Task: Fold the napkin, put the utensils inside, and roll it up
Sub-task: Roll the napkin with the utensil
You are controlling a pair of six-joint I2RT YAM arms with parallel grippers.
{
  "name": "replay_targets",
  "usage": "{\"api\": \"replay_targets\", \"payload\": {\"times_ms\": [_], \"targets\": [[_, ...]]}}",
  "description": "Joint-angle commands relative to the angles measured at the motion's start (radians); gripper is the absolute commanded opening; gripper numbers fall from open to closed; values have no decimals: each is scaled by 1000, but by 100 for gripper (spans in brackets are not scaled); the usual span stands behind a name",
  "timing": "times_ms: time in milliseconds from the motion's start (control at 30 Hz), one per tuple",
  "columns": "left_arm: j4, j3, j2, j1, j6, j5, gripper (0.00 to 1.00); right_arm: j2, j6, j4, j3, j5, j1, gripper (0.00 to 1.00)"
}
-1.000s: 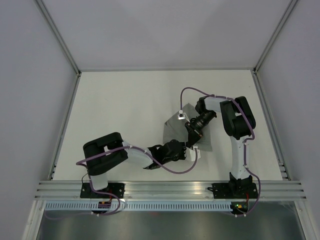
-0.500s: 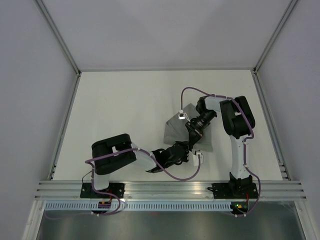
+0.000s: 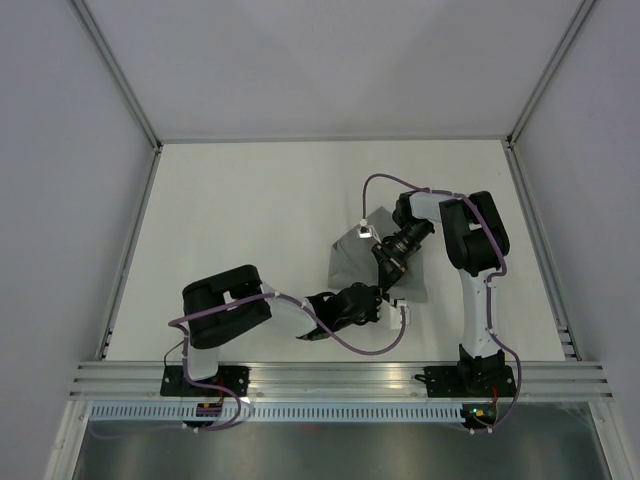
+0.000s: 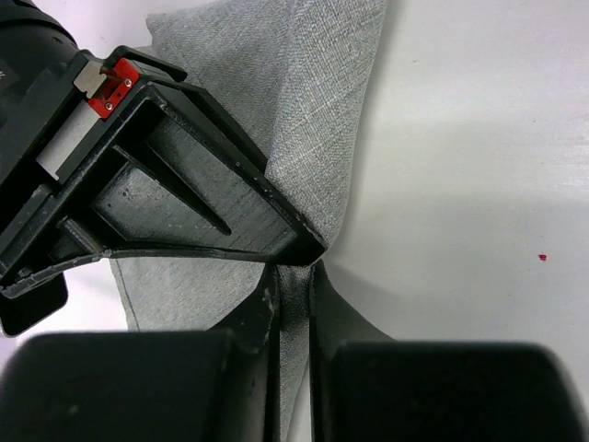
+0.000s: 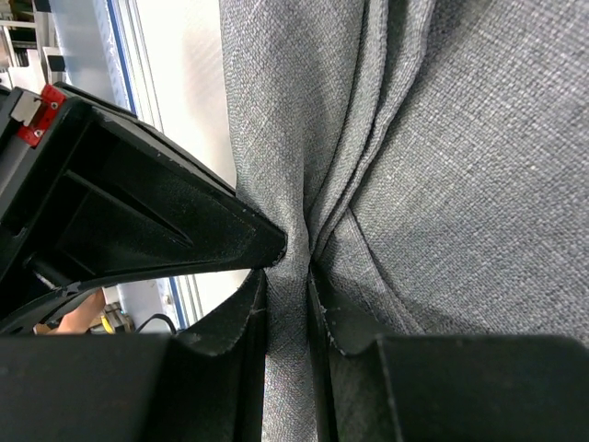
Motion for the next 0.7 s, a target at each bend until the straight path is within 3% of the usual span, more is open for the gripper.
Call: {"api": "replay_targets", "payload": {"times_ms": [0, 133, 267, 367, 667], "targets": [[-233, 48, 23, 30, -95, 171, 3, 60, -80, 149, -19, 203, 13, 10], [-373, 104, 26, 60, -144, 281, 2, 31, -52, 153, -20, 198, 13, 21], [-468, 148, 34, 86, -170, 390, 2, -7, -25, 156, -16, 189, 1, 41], [-539, 183, 48, 105, -195, 456, 2, -44, 0, 153, -10, 172, -12, 48], [-646, 236, 69, 159, -250, 594, 2, -153, 78, 163, 14, 108, -84, 54]]}}
